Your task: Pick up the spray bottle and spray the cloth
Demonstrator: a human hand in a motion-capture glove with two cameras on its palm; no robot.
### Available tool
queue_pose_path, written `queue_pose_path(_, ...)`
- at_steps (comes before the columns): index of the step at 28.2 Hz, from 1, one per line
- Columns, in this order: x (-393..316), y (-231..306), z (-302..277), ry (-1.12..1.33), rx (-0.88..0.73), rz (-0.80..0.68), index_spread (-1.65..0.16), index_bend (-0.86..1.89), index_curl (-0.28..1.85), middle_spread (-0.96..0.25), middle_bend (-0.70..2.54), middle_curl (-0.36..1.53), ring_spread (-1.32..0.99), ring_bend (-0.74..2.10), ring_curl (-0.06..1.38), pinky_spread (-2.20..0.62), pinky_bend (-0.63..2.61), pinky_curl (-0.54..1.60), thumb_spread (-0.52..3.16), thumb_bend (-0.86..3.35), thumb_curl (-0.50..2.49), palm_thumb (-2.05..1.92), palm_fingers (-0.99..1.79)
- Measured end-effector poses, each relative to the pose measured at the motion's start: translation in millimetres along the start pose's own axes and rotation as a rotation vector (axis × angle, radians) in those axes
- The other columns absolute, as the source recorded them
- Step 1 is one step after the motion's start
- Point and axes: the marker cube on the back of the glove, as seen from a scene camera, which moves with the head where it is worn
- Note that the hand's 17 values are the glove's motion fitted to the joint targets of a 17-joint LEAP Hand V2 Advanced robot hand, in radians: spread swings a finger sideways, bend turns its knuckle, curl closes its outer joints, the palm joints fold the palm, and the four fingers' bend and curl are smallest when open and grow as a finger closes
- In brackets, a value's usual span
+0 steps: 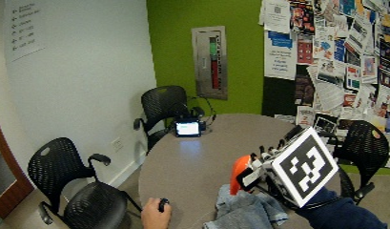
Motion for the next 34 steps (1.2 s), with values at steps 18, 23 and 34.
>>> queue_pose_path(18,-37.4,19.4,27.1,0.175,-0.063,-0.227,-0.28,0.18,0.63,-0.16,0.63,0.55,-0.23,0.69,0.48,-0.3,0.59,0.44,0.59,-0.03,0.76,0.86,1.34)
queue_pose_path(23,-37.1,23.8,33.9,0.184,-0.077,-0.223,-0.28,0.18,0.63,-0.16,0.63,0.55,-0.24,0.68,0.48,-0.3,0.59,0.44,0.58,-0.03,0.76,0.86,1.34)
queue_pose_path(34,-35.5,30.1,30.9,0.157,-0.138,-0.203,-0.29,0.18,0.63,-0.17,0.63,0.55,-0.24,0.68,0.48,-0.3,0.6,0.44,0.57,-0.03,0.77,0.87,1.34)
